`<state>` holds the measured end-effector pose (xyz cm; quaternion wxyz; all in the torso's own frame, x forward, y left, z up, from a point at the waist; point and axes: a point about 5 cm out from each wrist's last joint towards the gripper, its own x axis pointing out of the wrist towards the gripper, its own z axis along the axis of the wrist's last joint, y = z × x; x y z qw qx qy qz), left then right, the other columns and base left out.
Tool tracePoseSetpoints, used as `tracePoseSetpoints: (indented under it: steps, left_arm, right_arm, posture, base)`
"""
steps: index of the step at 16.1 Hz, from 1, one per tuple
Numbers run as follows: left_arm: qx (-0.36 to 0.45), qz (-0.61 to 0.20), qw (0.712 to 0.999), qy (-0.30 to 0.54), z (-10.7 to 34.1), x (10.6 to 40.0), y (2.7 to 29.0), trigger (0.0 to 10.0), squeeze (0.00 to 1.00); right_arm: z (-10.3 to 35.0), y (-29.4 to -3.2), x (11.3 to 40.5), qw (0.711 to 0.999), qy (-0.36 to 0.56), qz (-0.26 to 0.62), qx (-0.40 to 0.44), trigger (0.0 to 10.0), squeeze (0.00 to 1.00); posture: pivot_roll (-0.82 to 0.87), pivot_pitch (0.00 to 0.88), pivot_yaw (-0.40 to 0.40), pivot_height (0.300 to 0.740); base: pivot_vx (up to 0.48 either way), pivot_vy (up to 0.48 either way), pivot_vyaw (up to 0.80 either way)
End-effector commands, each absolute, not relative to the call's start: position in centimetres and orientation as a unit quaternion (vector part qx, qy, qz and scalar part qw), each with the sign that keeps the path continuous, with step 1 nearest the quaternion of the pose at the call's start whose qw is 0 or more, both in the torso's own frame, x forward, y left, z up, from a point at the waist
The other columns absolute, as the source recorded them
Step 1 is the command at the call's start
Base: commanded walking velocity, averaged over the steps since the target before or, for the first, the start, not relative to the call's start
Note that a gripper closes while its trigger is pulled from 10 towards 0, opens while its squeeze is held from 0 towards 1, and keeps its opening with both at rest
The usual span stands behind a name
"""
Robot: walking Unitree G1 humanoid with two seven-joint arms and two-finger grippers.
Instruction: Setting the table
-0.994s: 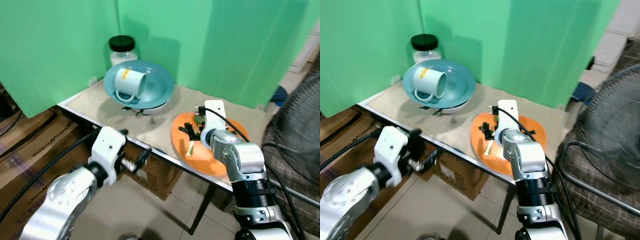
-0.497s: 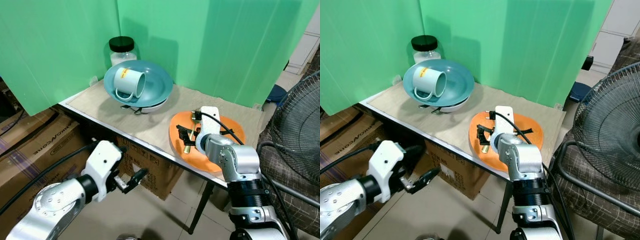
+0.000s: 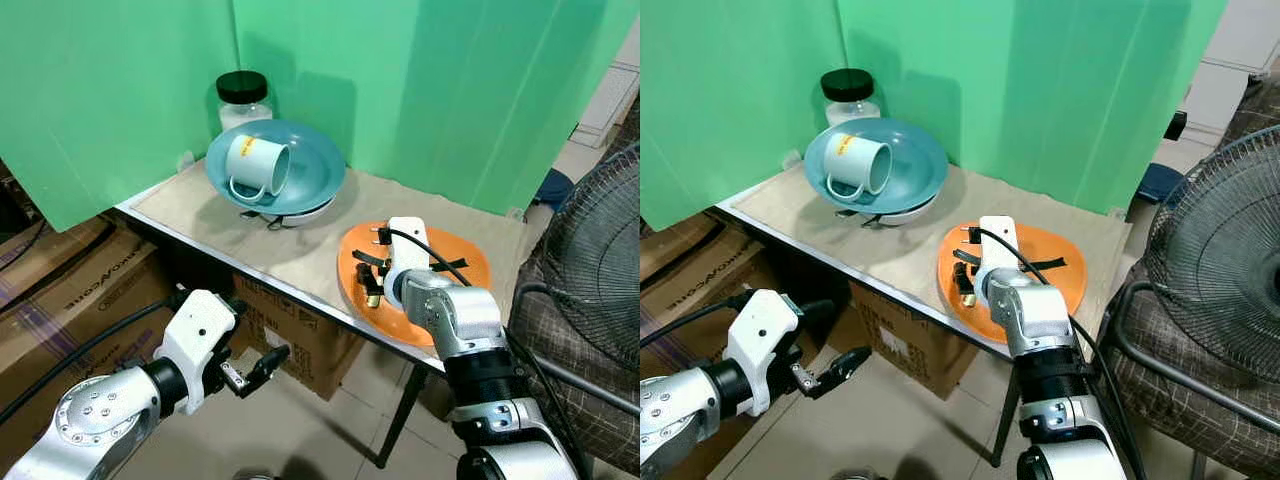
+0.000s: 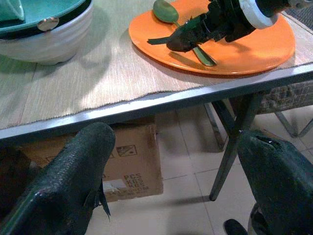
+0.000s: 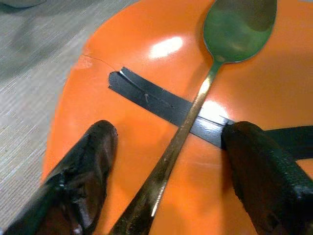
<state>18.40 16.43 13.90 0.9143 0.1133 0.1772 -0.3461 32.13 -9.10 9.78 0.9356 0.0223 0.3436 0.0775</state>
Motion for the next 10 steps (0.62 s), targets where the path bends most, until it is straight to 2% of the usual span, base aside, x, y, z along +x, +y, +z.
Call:
tracePoseSetpoints:
  steps: [1,10]
  left_arm:
    - [0.118,-0.344,0.915,0.172,14.32,18.31,16.58,10.0,0.0]
    - [0.119,-0.345,0.915,0.17,14.15,18.5,16.57,10.0,0.0]
  right_arm:
    - [9.24,-8.9,31.98,0.928,0.362,0.083,0.032,0.0,0.0]
    - [9.19,-9.5,32.14,0.926,0.365,0.088,0.027,0.0,0.0]
  posture:
    - [0.2,0.0,-0.004,0.74]
    - [0.2,0.0,-0.007,0.74]
  base:
    - [0.0,0.0,0.0]
    - [0.0,0.0,0.0]
